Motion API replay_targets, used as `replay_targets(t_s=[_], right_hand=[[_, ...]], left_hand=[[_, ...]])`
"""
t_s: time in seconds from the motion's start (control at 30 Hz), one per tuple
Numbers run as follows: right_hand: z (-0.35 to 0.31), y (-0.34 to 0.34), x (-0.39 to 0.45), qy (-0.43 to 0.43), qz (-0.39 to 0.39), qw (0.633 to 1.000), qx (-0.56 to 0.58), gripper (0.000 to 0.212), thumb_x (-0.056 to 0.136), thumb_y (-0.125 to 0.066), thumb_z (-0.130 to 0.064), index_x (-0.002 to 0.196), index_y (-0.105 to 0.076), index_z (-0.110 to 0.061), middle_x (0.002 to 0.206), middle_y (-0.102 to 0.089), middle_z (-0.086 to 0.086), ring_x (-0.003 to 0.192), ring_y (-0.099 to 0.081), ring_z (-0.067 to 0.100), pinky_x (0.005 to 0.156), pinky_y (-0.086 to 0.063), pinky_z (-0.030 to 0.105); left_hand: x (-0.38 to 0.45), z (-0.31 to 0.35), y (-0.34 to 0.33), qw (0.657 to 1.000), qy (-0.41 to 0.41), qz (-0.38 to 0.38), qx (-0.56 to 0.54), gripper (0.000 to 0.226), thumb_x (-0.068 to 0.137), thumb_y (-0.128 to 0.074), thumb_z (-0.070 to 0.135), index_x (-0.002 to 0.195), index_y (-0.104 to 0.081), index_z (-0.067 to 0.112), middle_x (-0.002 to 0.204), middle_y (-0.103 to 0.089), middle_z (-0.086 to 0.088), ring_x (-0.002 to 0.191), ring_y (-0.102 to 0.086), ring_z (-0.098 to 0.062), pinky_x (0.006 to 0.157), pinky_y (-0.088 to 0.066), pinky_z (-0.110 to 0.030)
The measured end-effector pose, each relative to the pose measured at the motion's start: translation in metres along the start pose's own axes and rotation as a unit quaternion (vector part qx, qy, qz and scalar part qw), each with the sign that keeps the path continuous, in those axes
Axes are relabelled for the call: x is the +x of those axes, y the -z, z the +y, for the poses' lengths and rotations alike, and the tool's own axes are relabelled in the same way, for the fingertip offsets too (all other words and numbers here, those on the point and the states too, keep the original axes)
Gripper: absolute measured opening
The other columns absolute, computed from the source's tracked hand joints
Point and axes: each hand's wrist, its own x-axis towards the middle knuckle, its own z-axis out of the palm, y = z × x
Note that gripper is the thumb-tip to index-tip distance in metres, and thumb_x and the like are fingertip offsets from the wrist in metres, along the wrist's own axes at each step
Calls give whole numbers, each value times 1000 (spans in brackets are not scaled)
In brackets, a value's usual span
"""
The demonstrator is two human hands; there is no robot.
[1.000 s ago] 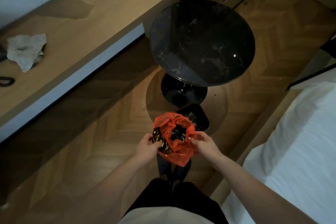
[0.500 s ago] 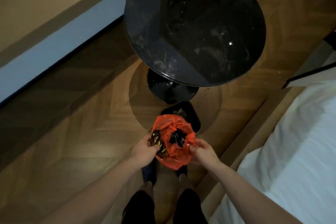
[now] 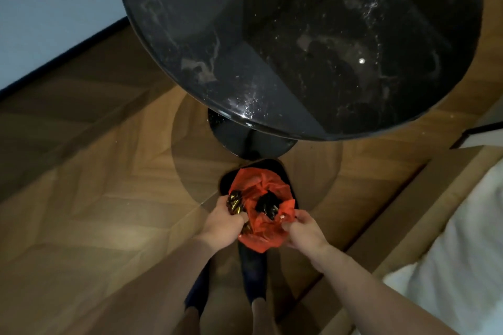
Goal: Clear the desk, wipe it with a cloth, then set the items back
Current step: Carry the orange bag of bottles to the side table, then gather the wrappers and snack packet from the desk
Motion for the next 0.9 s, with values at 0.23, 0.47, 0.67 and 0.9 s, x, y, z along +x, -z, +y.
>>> replay_targets(t_s=[0.23,0.47,0.67,0.9], right_hand=[[0,-8,56,-25,-9,999,-42,47,89,-67,-21,132,-50,-26,120,-66,3,115,-63,28,109,-49,50],[9,-7,64,-62,-50,996,-41,79,91,-72,-19,159,-31,-25,157,-42,9,137,-49,33,118,-40,49],[-14,8,-17,31,-69,988,-135,87,81,-67,-41,159,-29,-35,150,-51,-1,135,-54,25,118,-42,47],[-98,24,-182,178,-77,938,-287,75,100,-62,-33,163,-23,-30,169,-22,-4,155,-28,24,127,-27,44]], left_hand=[[55,-10,-15,999,29,-12,-14,76,70,-76,42,141,-48,33,127,-65,1,118,-61,-24,105,-47,-35],[45,-27,-1,995,45,8,89,79,88,-71,34,157,-34,28,143,-60,-6,128,-58,-29,100,-47,-32],[-32,-25,33,986,15,10,163,84,91,-66,29,162,-22,30,157,-44,-3,137,-50,-26,112,-44,-34],[-187,10,96,974,-80,85,193,78,91,-65,34,159,-30,24,161,-35,3,145,-39,-21,121,-35,-38]])
